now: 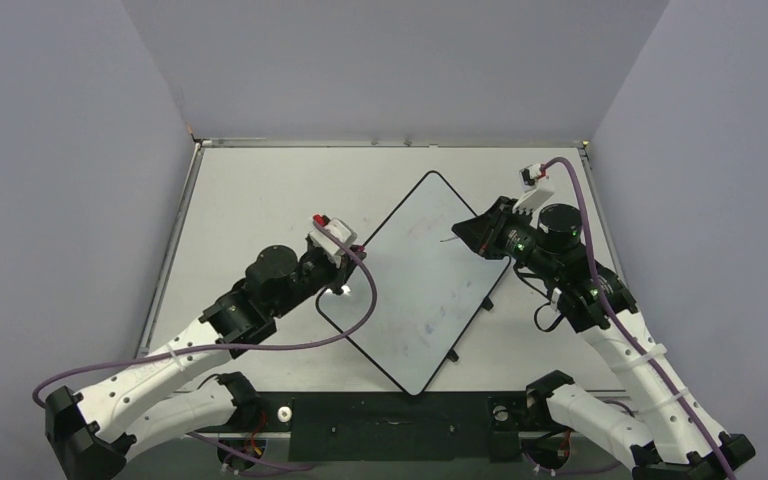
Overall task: Write a sentence on the whiteboard
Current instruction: Place the pen cap at the center of the board.
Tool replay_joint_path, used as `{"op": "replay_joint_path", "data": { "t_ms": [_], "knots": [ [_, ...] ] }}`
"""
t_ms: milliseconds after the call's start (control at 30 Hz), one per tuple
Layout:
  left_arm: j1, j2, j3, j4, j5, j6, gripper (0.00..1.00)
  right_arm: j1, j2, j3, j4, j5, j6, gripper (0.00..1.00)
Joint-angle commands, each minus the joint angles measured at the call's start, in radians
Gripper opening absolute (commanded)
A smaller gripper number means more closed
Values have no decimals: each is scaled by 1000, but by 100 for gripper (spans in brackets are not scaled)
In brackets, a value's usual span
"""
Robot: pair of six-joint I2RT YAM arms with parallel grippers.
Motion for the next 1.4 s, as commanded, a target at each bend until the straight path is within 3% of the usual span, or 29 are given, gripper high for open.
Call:
{"op": "replay_joint_path", "data": {
  "t_ms": [0, 100, 200, 333, 500, 700, 1033, 1167, 1367],
  "knots": [
    [1, -88, -19, -59, -320, -152, 0, -7, -19, 29, 20, 41, -11, 0],
    [11, -112, -17, -144, -576, -237, 0, -5, -24, -1, 46, 42, -6, 0],
    [91, -103, -32, -263, -673, -373, 0, -2, -34, -24, 65, 49, 0, 0],
    [286, -104, -106, -316, -593, -534, 0, 0, -39, -49, 77, 53, 2, 0],
    [497, -113, -243, -237, -412, -619, 0, 3, -57, -69, 77, 60, 0, 0],
    [553, -86, -359, -121, -418, -670, 0, 3, -67, -98, 81, 62, 3, 0],
    [595, 110, -372, -69, -411, -744, 7, 5, -66, -122, 93, 64, 1, 0],
    [606, 153, -358, -57, -419, -748, 15, 4, -69, -127, 94, 66, 0, 0],
    [634, 208, -346, -38, -400, -731, 39, 6, -72, -126, 88, 68, -3, 0]
  ]
}}
